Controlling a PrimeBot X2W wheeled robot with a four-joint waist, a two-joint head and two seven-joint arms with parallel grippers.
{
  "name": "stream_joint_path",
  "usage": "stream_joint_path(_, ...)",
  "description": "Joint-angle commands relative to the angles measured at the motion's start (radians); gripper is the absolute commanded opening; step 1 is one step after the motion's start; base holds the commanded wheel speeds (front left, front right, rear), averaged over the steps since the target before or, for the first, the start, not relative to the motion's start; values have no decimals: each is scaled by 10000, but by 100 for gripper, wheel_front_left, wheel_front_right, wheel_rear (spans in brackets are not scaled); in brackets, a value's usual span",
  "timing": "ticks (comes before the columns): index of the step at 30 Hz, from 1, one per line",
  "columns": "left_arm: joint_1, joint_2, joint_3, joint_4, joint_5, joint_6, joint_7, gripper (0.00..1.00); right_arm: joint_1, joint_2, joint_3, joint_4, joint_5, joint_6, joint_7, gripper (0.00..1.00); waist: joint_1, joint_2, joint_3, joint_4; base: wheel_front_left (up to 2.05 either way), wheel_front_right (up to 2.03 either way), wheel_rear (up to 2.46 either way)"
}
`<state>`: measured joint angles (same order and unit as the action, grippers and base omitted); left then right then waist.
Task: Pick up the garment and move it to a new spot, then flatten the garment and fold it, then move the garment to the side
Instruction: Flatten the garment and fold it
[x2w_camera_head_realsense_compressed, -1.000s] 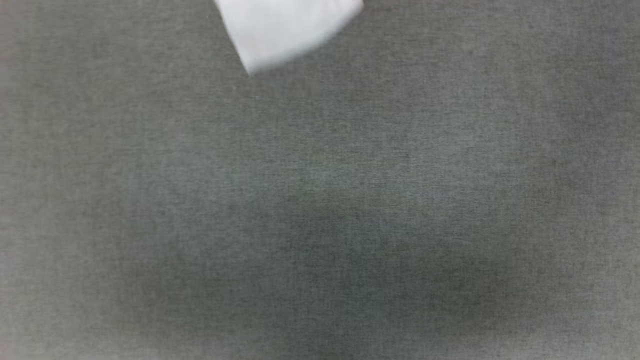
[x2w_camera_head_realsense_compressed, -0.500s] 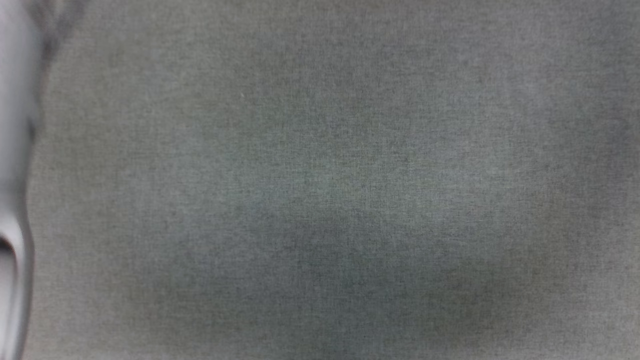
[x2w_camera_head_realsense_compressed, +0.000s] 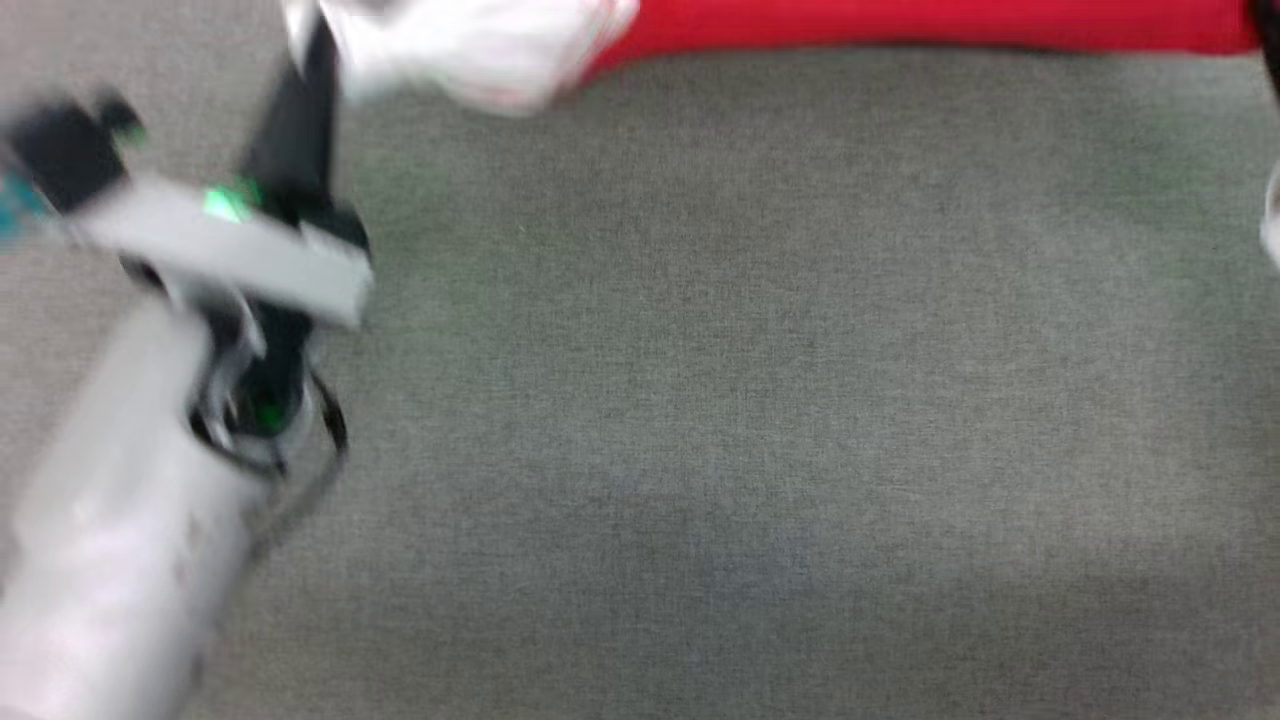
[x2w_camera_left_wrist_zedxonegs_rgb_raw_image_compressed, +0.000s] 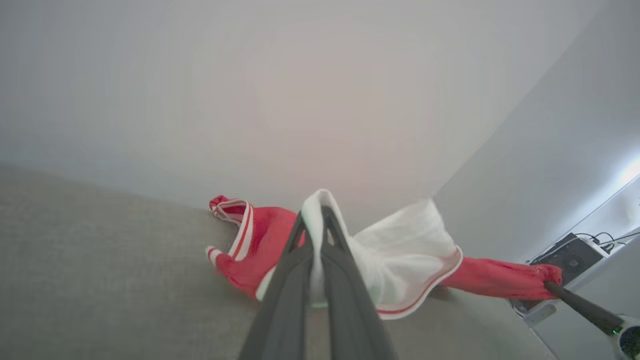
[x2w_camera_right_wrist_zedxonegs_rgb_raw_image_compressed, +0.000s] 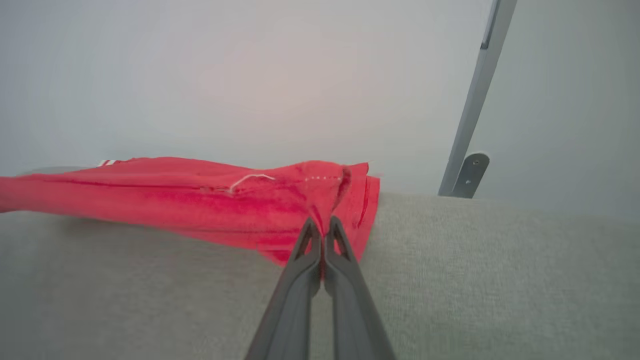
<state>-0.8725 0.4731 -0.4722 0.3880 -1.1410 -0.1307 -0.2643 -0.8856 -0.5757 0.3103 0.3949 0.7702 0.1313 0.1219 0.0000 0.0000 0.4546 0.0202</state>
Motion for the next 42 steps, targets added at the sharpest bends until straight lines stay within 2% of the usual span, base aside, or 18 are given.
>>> stream_joint_path(1, 1061, -117, 221, -455, 380, 23, 9, 0, 876, -209, -269, -614, 193, -11, 161, 0, 0, 0, -327, 33, 0, 0, 0)
stream_joint_path(5, 3038, -486, 879, -1457, 472, 113, 8, 0, 2590, -371, -806, -1715, 293, -11, 589, 0, 0, 0, -729, -62, 0, 0, 0)
stream_joint_path(10, 5342, -505, 1423, -2868, 553, 550, 7, 0, 4635, -317, -1551, -3170, 253, -11, 1491, 0, 0, 0, -1163, -235, 0, 0, 0)
stream_joint_path(14, 6549, -537, 1657, -3816, 579, 838, 6, 0, 5773, -165, -2177, -4048, 125, -11, 2063, 0, 0, 0, -1378, -286, 0, 0, 0)
stream_joint_path(22, 8628, -338, 2012, -6271, 706, 1674, 6, 0, 8139, 613, -3722, -6551, -319, -11, 3571, 0, 0, 0, -1559, -521, 0, 0, 0)
stream_joint_path(29, 10235, 35, 2213, -8200, 796, 2425, 80, 0, 9336, 1391, -4742, -8288, -669, -11, 4557, 0, 0, 0, -1342, -676, 0, 0, 0)
stream_joint_path(32, 10525, 148, 2202, -8790, 887, 2627, 156, 0, 9511, 1561, -5022, -8668, -750, -11, 4836, 0, 0, 0, -1258, -683, 0, 0, 0)
stream_joint_path(35, 10292, 226, 2225, -8953, 914, 2607, 238, 0, 9354, 1701, -5137, -8636, -766, -11, 4967, 0, 0, 0, -1205, -655, 0, 0, 0)
stream_joint_path(42, 8490, 110, 2046, -7731, 820, 2144, 604, 0, 8209, 1577, -4663, -7332, -739, -11, 5067, 0, 0, 0, -950, -548, 0, 0, 0)
